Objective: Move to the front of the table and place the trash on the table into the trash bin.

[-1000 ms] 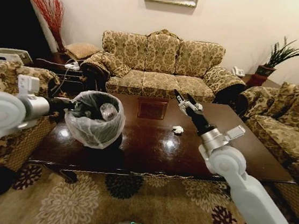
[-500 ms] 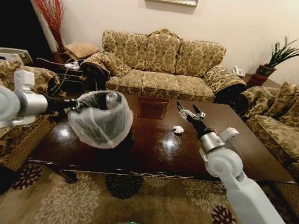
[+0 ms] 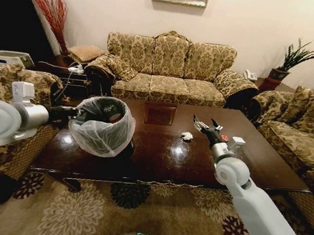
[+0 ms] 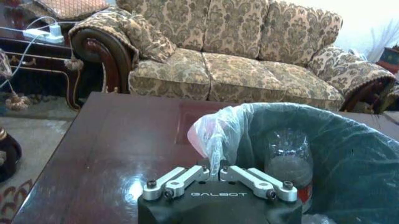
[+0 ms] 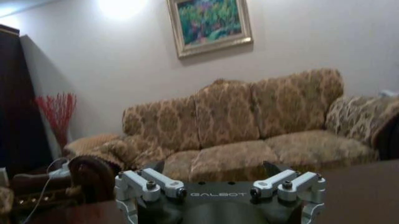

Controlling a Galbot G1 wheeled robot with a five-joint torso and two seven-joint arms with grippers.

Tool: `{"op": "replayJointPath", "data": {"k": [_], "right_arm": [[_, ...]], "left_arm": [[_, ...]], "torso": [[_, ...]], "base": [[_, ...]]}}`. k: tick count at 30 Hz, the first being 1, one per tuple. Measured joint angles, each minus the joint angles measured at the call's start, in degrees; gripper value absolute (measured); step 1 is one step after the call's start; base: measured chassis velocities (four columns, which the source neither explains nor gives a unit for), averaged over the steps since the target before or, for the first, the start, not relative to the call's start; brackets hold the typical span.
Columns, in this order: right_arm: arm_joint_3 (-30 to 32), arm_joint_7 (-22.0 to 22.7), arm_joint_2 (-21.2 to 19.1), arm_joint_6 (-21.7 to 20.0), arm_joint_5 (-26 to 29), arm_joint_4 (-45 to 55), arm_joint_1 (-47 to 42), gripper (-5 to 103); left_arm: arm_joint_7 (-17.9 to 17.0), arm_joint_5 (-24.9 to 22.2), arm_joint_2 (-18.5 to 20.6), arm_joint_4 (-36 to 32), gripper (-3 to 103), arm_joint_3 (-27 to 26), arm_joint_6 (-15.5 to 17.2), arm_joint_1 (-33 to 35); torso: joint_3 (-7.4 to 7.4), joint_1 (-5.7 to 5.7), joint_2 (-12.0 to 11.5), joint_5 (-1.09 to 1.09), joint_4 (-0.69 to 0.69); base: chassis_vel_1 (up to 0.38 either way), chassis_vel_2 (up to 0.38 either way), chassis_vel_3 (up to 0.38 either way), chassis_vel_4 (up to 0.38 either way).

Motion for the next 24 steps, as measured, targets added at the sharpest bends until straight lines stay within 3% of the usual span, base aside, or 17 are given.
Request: {"op": "replayJointPath", "data": {"k": [15,24], "right_arm": [[-4.36,-0.37,1.73,-1.81,2.03,-7.07,0.74,100],[-7.11,-3.80,5.20,-0.55,-2.83,-15.93,4.35,100]], "left_arm": [[3.12,5.74,-1.35,-0.09,3,0.96,-1.08,0.70],[3.46,5.76,-0.68,-0.64,3,1.14,-1.47,0.60]], "torso": [[0.00,0.00,0.00,-0.02,0.01],[0.00,0.00,0.00,0.00,0.01]], "base": [[-0.019,-0.015,0.024,0.017],[-0.180,-0.174,0.185,0.181]]}}
